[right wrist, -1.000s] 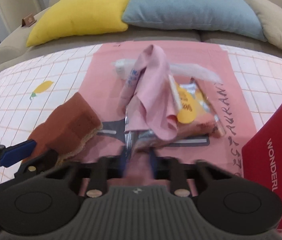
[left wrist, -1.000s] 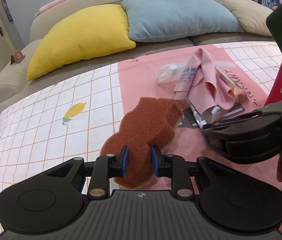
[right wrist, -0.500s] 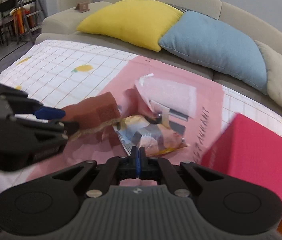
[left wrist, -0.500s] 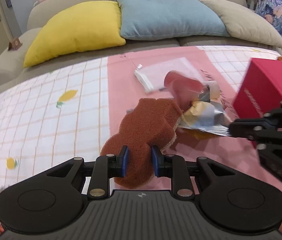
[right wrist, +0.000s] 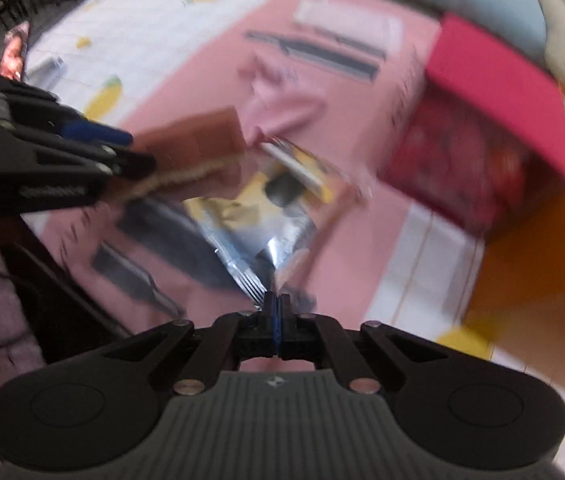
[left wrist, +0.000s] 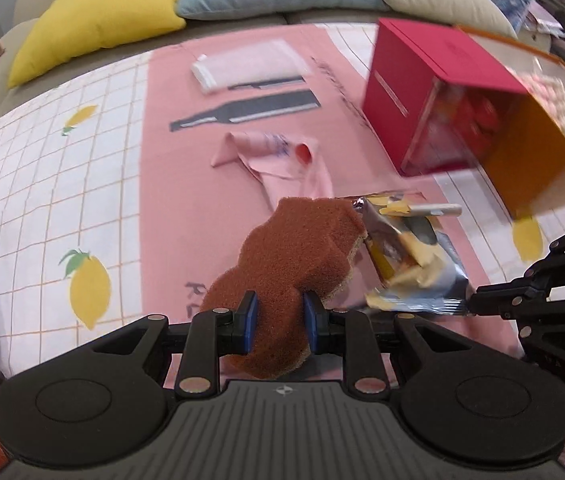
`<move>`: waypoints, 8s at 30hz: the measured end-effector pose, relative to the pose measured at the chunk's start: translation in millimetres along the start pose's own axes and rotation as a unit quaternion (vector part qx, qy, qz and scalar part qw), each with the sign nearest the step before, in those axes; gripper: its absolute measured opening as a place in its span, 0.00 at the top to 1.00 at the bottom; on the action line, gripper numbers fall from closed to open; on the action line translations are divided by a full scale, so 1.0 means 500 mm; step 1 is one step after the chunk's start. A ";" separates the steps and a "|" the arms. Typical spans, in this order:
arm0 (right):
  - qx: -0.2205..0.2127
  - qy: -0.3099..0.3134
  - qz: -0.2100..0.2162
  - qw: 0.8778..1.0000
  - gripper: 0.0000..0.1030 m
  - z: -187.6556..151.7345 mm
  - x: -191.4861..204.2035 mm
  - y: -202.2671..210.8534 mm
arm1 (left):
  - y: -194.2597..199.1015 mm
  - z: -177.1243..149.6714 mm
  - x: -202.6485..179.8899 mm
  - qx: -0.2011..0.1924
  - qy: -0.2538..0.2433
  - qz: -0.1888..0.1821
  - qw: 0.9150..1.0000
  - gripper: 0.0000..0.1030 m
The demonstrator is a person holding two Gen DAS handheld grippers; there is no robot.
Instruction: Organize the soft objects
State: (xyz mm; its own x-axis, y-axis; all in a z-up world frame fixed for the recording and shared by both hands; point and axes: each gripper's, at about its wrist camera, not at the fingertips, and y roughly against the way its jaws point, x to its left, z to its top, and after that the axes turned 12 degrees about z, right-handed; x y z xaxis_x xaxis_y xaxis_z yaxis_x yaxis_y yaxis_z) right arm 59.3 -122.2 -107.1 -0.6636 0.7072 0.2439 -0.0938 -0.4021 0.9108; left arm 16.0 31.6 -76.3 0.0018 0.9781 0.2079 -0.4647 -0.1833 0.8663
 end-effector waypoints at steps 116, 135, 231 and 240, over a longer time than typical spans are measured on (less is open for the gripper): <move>-0.259 -0.115 0.013 0.959 0.93 -0.009 -0.114 0.240 | 0.135 0.082 -0.013 -0.071 0.118 -0.135 0.981 0.78; -0.256 -0.087 -0.174 0.947 0.93 -0.052 -0.357 0.412 | 0.182 0.341 -0.306 -0.123 0.018 -0.271 0.954 0.78; -0.220 -0.066 -0.110 0.967 0.43 -0.023 -0.027 0.166 | 0.066 0.109 -0.053 -0.105 0.036 -0.069 0.991 0.87; -0.202 -0.008 -0.060 0.978 0.42 0.046 0.038 0.080 | 0.017 0.076 0.038 -0.078 0.082 -0.037 0.993 0.87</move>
State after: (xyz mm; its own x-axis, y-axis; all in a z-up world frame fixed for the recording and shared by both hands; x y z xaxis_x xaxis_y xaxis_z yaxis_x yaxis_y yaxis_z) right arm 60.0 -111.7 -58.5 -0.6181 0.7713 0.1518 -0.4579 -0.5102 0.7280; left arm 45.8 44.7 -47.9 -0.0976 0.9935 0.0585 -0.6004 -0.1057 0.7927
